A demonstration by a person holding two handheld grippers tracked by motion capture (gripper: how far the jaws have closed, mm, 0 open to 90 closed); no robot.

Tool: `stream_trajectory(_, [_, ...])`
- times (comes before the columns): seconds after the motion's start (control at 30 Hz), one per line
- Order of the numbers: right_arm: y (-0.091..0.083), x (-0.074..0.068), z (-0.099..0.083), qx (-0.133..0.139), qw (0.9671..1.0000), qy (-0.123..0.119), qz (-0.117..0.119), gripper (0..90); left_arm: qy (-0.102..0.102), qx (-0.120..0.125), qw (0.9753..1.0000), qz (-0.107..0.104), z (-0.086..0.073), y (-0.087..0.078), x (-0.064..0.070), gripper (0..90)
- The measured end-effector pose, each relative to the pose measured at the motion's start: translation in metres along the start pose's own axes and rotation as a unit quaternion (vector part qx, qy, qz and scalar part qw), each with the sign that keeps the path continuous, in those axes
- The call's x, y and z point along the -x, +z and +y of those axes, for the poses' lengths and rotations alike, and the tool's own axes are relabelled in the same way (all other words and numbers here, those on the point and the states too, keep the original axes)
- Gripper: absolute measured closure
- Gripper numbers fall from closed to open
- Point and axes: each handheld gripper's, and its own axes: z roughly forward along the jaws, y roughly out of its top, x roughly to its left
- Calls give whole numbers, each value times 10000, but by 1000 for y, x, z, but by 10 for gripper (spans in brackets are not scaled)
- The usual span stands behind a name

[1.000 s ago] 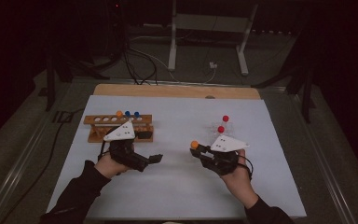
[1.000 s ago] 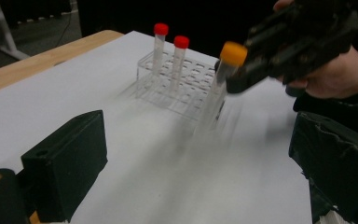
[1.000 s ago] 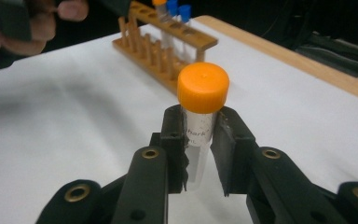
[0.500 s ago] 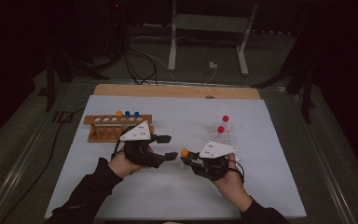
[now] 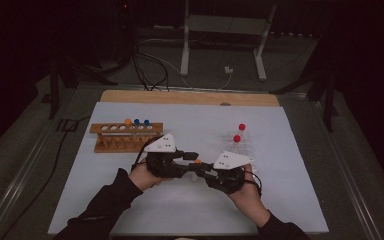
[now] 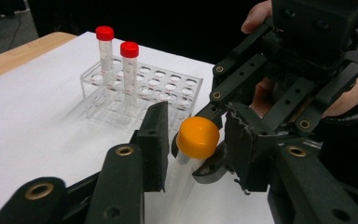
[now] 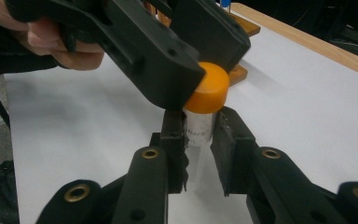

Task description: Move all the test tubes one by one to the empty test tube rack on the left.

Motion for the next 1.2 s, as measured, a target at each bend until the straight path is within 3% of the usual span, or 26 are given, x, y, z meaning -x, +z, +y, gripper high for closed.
stream_trajectory(0.33, [-1,1,0,73,10000,18,-4,737,115,-16,9999,73,2,1,0,709])
stream_trajectory(0.57, [-6,6,1,222,9997,84,-32,498,103,40,9995,290,5,-14,-6,713])
stream_trajectory(0.7, [-10,11,2,344,9993,153,64,436,115,75,9986,503,8,-29,-11,714])
stream_trajectory(0.8, [-11,12,3,346,9991,216,72,332,111,138,9974,702,11,-44,-16,715])
stream_trajectory(0.9, [-12,12,3,356,9990,276,58,297,107,197,9955,923,14,-61,-23,715])
stream_trajectory(1.07, [-14,11,3,537,9980,264,-197,137,30,301,9914,1270,16,-87,-34,716])
stream_trajectory(1.2, [-17,13,3,610,9975,321,-168,17,-13,335,9874,1545,15,-105,-41,716])
